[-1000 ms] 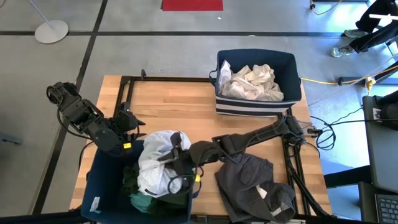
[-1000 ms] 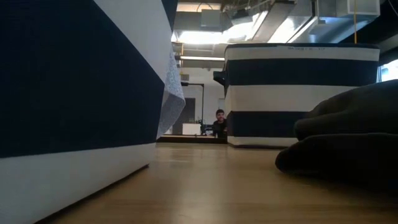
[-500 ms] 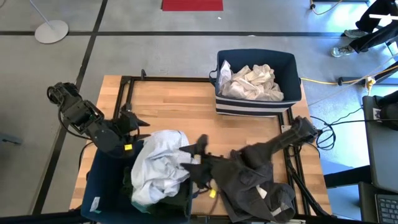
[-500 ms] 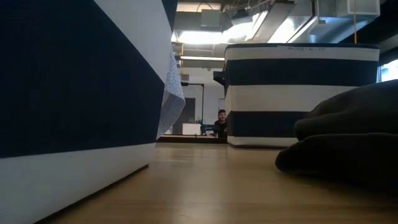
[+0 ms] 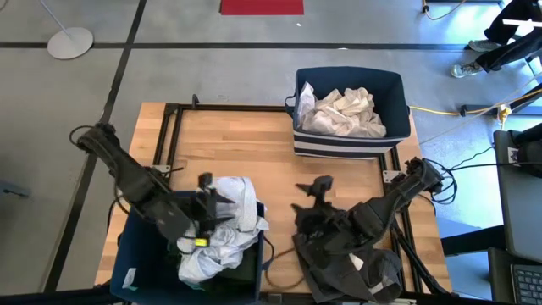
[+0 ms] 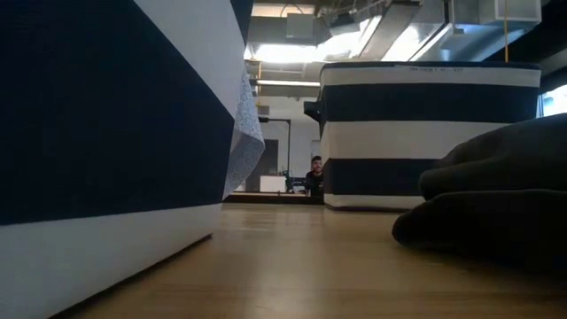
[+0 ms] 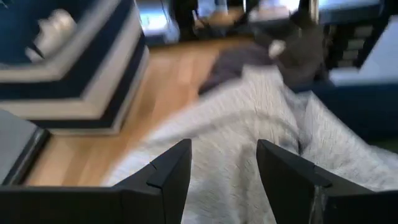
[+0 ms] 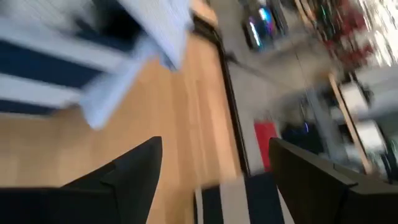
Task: Sort clothes
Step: Put the blue patterned polo shirt into the bottom laundry bin
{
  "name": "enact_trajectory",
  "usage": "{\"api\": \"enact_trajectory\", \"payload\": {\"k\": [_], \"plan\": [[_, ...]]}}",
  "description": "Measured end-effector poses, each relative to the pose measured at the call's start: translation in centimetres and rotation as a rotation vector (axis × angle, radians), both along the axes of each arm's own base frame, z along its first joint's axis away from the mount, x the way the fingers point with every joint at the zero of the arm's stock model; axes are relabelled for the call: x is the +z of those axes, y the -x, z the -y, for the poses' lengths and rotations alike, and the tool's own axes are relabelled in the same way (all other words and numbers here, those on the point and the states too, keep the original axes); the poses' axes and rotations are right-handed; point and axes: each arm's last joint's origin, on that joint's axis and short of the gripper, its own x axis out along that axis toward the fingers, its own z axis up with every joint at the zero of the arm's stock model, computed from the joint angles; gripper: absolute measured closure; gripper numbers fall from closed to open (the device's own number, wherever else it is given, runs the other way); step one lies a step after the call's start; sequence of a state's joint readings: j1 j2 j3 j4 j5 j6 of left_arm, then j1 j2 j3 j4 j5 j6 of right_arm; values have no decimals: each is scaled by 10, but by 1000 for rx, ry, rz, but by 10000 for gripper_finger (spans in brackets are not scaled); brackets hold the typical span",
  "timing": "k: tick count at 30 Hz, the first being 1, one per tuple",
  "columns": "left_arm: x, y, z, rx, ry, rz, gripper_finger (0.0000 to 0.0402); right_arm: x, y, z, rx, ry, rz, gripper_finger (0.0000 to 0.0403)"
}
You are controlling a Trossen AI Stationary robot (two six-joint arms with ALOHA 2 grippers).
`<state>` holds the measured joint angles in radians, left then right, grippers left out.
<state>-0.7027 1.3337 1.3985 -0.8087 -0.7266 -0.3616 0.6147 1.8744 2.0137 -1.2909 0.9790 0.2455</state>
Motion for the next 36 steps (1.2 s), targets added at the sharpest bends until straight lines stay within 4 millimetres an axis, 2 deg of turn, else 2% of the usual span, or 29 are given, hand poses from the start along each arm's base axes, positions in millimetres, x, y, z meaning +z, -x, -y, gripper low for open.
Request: {"api": "enact_trajectory", "payload": {"k": [6,12,19,22,29,32,36], "plan": [[-32,-15,21,-136,125,-236,229,-23,11,8,-156,48,11,111],[-47,-6,35,-216,221,-436,229,-40,12,8,-175,80,-3,111],[-68,3,42,-146,151,-606,229,-52,11,8,-190,87,5,111],[-83,-4,48,-136,107,-661,229,-57,9,9,-196,93,8,111],[-130,-21,68,-238,86,-906,229,-63,5,12,-210,84,20,111],[-130,-25,63,-255,115,-934,229,-67,5,12,-208,88,15,111],[-113,-22,54,-251,160,-896,229,-75,3,17,-220,85,-17,111]]}}
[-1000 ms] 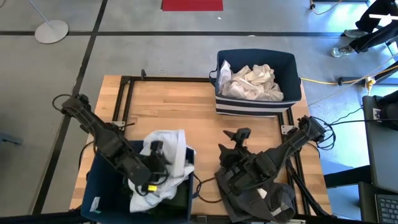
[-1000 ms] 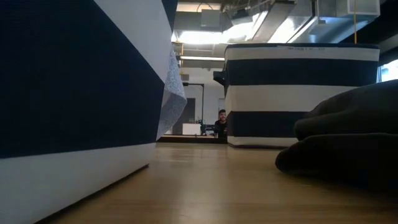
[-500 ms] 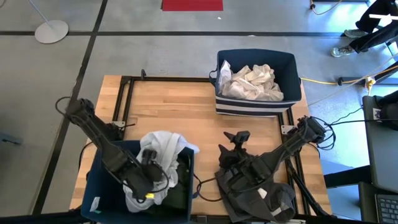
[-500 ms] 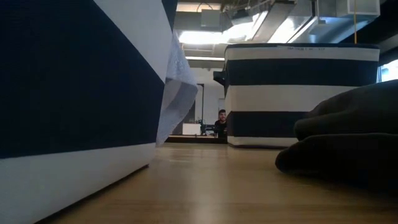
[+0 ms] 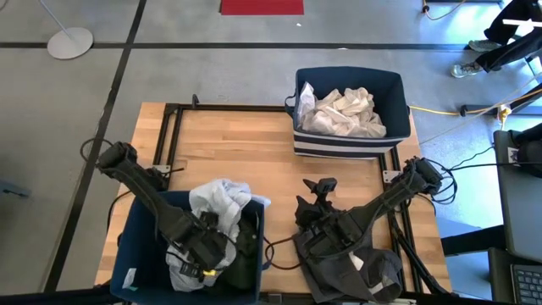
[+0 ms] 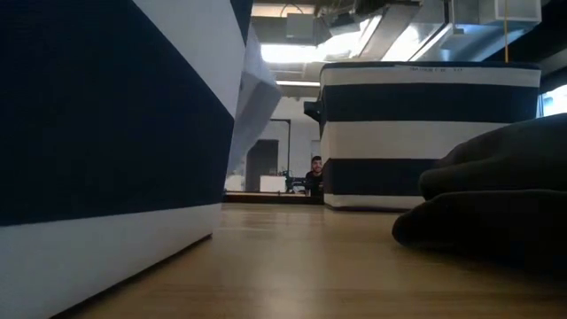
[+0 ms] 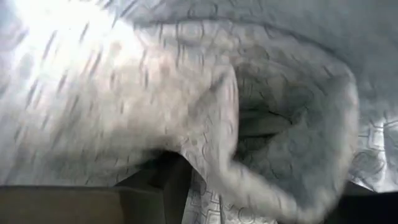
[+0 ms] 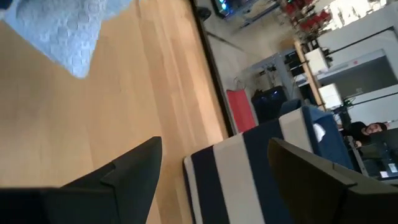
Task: Sort clothes
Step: Put the blue patterned polo shirt into the bottom laundry bin
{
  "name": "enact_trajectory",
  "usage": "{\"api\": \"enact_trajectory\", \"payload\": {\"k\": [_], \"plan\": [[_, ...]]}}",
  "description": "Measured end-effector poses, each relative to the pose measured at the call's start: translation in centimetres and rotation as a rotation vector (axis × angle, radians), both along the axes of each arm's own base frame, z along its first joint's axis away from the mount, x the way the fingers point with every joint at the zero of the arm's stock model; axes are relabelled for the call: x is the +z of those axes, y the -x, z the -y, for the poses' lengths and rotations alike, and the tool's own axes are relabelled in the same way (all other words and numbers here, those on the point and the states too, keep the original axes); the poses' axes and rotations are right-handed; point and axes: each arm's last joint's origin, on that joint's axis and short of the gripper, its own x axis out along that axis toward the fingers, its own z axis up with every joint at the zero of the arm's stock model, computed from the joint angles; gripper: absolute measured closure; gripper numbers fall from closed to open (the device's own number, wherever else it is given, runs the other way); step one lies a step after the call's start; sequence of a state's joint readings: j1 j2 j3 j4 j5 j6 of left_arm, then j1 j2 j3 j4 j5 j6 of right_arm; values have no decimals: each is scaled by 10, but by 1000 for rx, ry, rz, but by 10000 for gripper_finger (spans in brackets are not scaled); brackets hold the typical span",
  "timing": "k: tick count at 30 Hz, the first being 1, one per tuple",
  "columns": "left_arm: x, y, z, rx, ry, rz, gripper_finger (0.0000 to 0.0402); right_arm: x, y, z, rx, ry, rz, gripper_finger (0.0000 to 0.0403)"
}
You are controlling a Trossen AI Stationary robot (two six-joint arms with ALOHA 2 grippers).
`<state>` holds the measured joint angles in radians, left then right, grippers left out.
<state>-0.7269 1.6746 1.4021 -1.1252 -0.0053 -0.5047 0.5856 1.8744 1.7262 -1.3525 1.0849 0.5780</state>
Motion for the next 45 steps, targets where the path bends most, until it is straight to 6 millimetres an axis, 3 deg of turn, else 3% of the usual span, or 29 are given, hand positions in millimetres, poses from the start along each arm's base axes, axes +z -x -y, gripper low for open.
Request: {"api": "enact_trajectory", "payload": {"k": [8,13,17,23,26,30,34,41,45], "plan": [[60,28,-24,61,103,222,229,-16,-9,9,-14,-62,-45,111],[91,52,-40,84,111,392,229,-44,-21,14,44,-166,-89,111],[106,68,-48,95,79,515,229,-68,-35,20,208,-314,-76,111],[111,74,-53,100,54,570,229,-99,-45,42,351,-309,94,111],[110,73,-52,99,48,566,229,-108,-50,49,431,-398,190,111],[110,72,-53,104,42,567,229,-112,-52,51,498,-453,268,111],[110,72,-53,111,30,578,229,-106,-55,51,493,-391,328,111],[110,72,-53,118,31,578,229,-111,-67,70,478,-371,376,111],[110,72,-53,119,31,578,229,-112,-73,77,479,-339,405,138]]}}
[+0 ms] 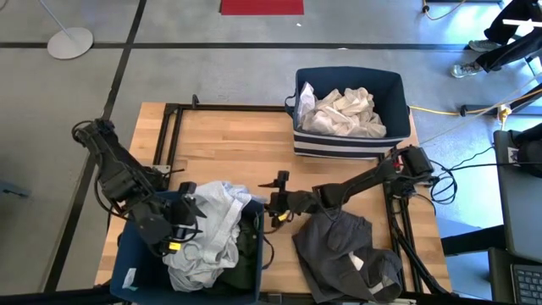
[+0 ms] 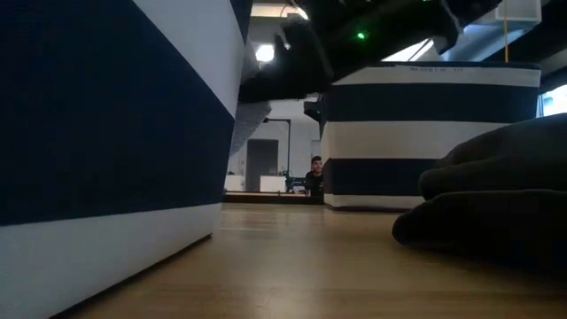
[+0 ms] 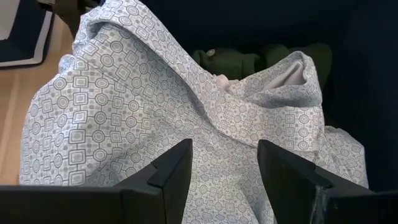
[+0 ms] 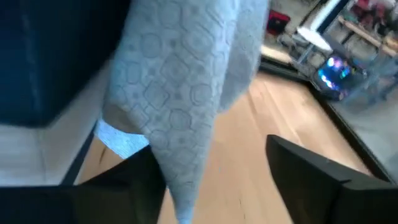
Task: Sort clothes
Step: Put the blue patterned polo shirt into the bottom laundry bin
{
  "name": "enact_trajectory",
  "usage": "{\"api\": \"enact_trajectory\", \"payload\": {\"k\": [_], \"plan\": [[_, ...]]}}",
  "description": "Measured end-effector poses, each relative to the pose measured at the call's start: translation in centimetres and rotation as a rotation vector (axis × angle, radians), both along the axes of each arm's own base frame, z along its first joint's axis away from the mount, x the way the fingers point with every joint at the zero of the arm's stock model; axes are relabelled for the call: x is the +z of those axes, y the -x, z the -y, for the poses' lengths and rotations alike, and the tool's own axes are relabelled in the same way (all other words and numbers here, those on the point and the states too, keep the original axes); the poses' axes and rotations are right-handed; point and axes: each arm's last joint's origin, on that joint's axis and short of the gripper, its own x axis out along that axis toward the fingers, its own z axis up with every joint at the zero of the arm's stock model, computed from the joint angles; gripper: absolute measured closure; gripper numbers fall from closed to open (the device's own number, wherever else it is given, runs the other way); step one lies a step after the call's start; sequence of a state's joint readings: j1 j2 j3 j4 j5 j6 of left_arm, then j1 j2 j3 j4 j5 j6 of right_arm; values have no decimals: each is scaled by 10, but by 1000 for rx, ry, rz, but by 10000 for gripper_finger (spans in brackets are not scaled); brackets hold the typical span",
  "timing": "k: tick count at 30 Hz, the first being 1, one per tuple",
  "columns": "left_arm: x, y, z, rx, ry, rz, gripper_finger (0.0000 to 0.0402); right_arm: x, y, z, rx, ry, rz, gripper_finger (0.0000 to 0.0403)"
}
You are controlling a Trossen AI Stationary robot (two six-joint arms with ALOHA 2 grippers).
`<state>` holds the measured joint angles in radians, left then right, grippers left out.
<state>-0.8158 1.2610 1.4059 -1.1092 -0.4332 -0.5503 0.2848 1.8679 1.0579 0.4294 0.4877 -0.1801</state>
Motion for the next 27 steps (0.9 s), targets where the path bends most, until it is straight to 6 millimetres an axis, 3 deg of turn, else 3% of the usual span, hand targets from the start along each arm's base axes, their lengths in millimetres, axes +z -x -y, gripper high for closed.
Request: {"api": "enact_trajectory", "payload": {"k": [3,9,10,15,21,27], "plan": [[-3,0,0,0,-10,-10,229,3,-2,1,22,48,32,196],[-8,0,0,5,-19,-23,229,17,-2,3,10,224,63,372],[-8,0,0,6,-18,-22,229,25,-2,3,5,255,70,386],[-8,0,0,7,-16,-22,229,73,-6,3,-58,380,144,375],[-9,0,-1,11,-19,-28,229,137,-13,2,-52,514,166,397],[0,7,-8,19,-11,-27,229,186,-17,-4,120,479,230,387]]}}
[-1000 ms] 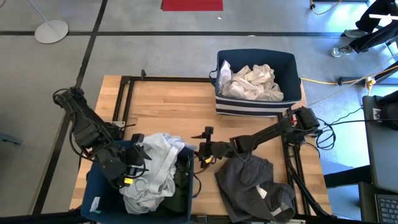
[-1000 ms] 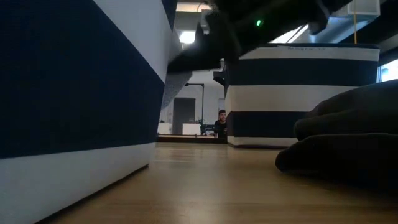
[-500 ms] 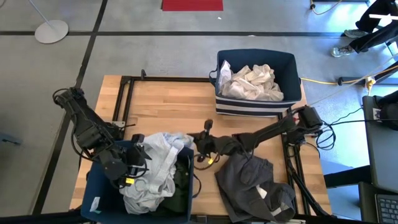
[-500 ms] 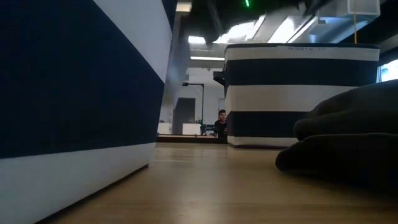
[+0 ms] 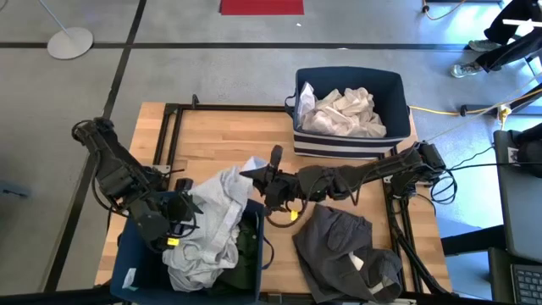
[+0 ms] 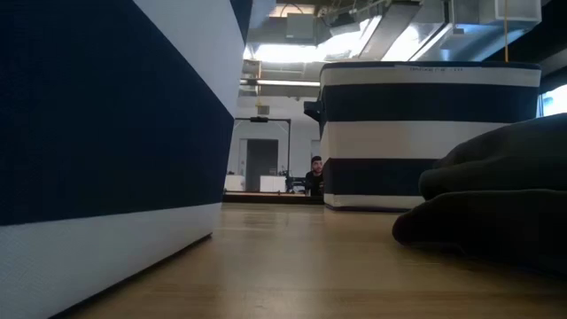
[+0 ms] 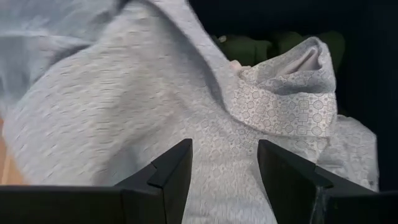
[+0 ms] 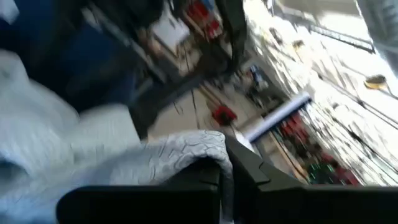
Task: Sort clothes
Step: Put the blue patterned polo shirt into the bottom laundry bin
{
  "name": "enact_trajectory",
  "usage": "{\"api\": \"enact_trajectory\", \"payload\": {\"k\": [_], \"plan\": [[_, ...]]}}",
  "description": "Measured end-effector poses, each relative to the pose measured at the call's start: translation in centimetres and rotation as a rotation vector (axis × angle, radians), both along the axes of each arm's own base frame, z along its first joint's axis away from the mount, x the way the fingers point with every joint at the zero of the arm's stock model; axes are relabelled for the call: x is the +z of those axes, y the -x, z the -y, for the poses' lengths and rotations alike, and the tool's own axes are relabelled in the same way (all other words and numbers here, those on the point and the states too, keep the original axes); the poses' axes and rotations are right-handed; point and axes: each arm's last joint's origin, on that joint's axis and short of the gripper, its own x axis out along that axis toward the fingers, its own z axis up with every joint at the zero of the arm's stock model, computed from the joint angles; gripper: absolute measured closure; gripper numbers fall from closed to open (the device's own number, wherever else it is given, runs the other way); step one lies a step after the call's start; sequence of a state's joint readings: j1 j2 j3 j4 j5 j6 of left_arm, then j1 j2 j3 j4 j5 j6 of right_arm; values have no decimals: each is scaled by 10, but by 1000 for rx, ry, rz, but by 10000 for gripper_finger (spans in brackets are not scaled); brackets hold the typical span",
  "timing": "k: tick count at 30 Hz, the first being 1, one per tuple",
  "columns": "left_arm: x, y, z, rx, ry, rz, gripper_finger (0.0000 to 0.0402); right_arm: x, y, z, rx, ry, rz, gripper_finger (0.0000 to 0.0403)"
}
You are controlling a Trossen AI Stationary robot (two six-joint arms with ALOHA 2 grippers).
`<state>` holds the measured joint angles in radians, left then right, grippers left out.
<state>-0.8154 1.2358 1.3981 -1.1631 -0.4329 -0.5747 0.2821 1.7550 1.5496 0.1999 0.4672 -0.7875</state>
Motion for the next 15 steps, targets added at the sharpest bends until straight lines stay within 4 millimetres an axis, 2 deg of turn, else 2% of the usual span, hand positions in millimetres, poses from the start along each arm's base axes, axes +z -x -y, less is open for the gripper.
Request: {"api": "enact_trajectory", "payload": {"k": [6,12,15], "plan": [[16,15,-17,45,48,12,229,38,2,-5,206,-16,104,399],[28,26,-39,118,40,101,229,68,9,-12,477,-9,226,388],[32,29,-49,155,19,153,229,82,14,-18,556,-4,293,386]]}}
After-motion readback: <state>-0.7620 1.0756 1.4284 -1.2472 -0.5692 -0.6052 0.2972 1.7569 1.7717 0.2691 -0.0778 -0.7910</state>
